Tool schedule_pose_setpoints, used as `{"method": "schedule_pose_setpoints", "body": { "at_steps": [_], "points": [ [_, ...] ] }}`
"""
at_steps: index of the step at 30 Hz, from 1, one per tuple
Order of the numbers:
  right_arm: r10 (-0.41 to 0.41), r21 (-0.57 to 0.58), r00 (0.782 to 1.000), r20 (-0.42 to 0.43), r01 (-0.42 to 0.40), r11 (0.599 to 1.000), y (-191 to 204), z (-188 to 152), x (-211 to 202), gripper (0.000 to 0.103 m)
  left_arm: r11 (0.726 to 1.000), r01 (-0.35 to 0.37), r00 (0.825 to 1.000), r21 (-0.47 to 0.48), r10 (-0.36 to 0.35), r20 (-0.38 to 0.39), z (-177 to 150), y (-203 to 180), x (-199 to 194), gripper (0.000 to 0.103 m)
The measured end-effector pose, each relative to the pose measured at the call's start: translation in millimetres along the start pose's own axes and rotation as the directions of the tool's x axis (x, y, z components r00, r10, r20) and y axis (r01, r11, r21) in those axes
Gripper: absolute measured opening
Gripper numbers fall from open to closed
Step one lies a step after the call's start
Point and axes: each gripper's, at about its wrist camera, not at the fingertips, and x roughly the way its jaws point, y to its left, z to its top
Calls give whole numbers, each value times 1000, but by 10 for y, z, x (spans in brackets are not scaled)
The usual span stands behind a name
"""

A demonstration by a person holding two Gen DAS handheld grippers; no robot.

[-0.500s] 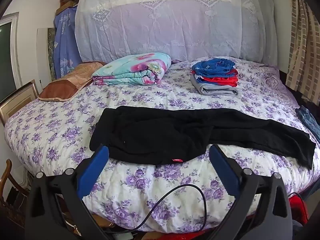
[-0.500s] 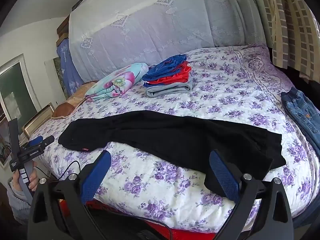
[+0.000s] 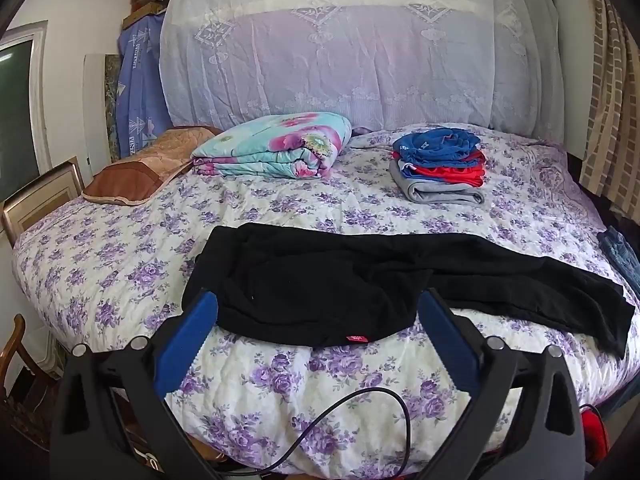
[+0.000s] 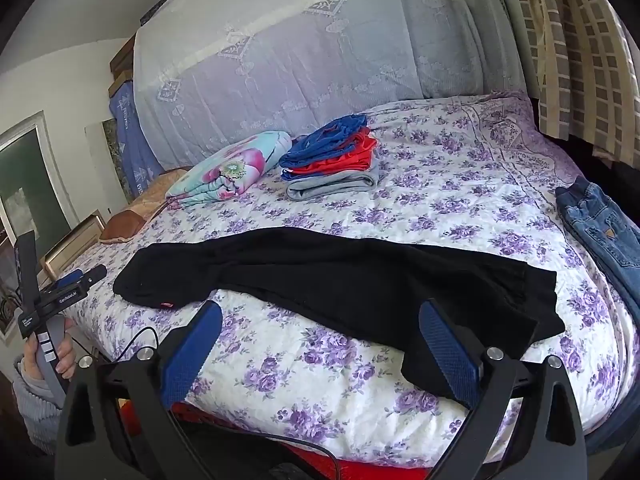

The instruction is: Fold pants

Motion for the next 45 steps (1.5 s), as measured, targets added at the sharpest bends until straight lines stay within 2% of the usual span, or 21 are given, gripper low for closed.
{"method": "schedule_pose_setpoints", "body": {
  "at_steps": [45],
  "points": [
    [-2,18,1000,13,2,1000,-25,16,-38,99,1000,1,1000,-11,-1,-3,22,98,-12,98]
  ]
}}
